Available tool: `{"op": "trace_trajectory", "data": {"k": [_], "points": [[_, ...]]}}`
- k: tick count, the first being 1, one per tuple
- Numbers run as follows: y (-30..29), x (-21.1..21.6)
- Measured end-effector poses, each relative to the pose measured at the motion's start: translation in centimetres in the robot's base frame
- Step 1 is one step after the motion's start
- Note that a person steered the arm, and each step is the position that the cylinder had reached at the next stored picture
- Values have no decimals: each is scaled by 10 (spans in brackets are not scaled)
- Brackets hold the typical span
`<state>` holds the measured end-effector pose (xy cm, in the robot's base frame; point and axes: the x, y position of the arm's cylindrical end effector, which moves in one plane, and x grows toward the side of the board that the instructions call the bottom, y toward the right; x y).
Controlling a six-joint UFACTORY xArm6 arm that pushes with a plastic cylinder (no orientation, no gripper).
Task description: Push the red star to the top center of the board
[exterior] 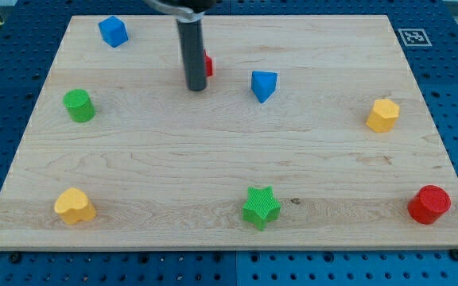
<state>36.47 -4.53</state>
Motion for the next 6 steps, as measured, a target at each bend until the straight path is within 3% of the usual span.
{"op": "trace_trajectory", "data": {"k": [2,4,6], "points": [[0,-24],[-51,-11],[-49,-13]]}}
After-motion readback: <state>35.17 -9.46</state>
